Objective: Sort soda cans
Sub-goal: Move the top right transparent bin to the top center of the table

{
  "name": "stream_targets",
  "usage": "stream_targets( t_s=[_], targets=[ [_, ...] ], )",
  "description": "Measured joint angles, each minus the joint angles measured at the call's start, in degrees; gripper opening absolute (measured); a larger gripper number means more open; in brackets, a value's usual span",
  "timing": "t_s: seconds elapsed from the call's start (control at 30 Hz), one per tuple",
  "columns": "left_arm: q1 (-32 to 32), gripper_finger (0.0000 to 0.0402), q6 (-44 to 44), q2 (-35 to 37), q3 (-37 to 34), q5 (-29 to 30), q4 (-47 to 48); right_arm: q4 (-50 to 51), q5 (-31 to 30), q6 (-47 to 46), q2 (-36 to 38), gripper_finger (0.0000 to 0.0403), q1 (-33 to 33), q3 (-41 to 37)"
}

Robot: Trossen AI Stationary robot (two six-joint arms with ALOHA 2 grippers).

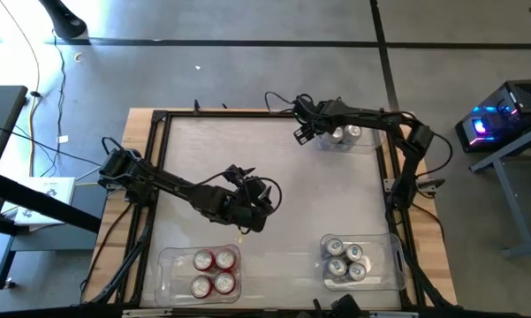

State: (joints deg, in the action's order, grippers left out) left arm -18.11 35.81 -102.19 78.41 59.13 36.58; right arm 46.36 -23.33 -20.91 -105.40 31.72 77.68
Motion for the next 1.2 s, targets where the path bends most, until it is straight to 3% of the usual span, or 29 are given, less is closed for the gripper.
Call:
stream_targets(
  t_s=[0.23,0.7,1.2],
  targets=[
    [0.0,0.0355,0.0,0.0,0.0,0.0,0.0,-0.3,0.7,0.4,-1.8,0.0200,0.0,0.0],
    [0.0,0.0355,0.0,0.0,0.0,0.0,0.0,-0.6,3.2,3.1,-1.5,0.0022,-1.3,0.1],
    [0.0,0.0355,-1.5,0.0,0.0,0.2,0.1,-1.2,6.4,5.7,-1.5,0.0010,-6.0,0.1]
  ],
)
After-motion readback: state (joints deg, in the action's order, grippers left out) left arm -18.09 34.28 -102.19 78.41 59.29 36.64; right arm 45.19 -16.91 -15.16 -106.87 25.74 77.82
